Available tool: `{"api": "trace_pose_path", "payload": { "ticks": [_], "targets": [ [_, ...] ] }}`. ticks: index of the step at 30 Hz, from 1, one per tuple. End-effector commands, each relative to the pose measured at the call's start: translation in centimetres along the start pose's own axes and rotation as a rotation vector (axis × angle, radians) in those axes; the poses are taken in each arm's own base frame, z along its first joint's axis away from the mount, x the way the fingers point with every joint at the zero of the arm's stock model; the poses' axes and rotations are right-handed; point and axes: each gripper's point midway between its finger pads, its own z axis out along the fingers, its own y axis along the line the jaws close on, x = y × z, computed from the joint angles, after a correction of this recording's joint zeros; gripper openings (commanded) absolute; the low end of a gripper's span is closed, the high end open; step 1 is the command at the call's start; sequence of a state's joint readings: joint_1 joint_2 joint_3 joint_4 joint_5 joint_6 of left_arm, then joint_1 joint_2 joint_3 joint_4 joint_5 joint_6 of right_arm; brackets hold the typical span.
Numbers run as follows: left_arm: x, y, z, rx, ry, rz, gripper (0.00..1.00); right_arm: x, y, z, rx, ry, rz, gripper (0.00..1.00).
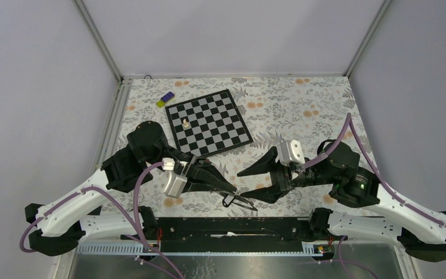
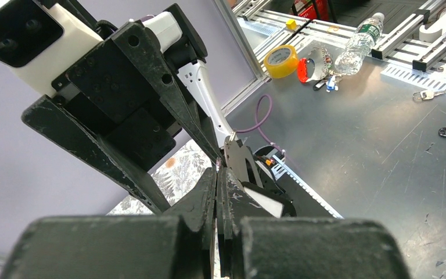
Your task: Remove the keys from the keyring
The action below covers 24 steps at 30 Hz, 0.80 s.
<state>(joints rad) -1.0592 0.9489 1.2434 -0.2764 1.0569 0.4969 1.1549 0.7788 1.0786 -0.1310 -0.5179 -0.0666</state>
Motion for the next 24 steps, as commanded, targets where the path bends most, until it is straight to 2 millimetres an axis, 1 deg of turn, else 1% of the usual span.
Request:
{"api": "trace_pose_path", "payload": {
  "ticks": [1, 7, 9, 13, 20, 24],
  "targets": [
    [-2.0, 0.8, -0.2, -0.039, -0.043, 0.094, 0.0, -0.8, 0.6, 0.6, -0.043, -0.05, 0.02, 0.58],
    [-1.9, 0.8, -0.2, -0.037, -0.044, 0.095, 0.0, -0.4, 0.9, 0.8, -0.059, -0.055, 0.039, 0.58],
    [-1.8, 0.8, -0.2, -0.036, -0.045, 0.093, 0.0, -1.1, 0.9, 0.9, -0.06, -0.087, 0.036, 0.58],
    [-1.8, 0.8, -0.2, -0.036, -0.044, 0.092, 0.0, -1.6, 1.0, 0.9, -0.069, -0.109, 0.035, 0.57],
    [-1.7, 0.7, -0.3, -0.043, -0.043, 0.093, 0.0, -2.0, 1.2, 0.6, -0.07, -0.13, 0.021, 0.49],
    [-1.7, 0.7, -0.3, -0.045, -0.044, 0.097, 0.0, -1.7, 1.1, 0.6, -0.066, -0.121, 0.023, 0.45]
  ]
}}
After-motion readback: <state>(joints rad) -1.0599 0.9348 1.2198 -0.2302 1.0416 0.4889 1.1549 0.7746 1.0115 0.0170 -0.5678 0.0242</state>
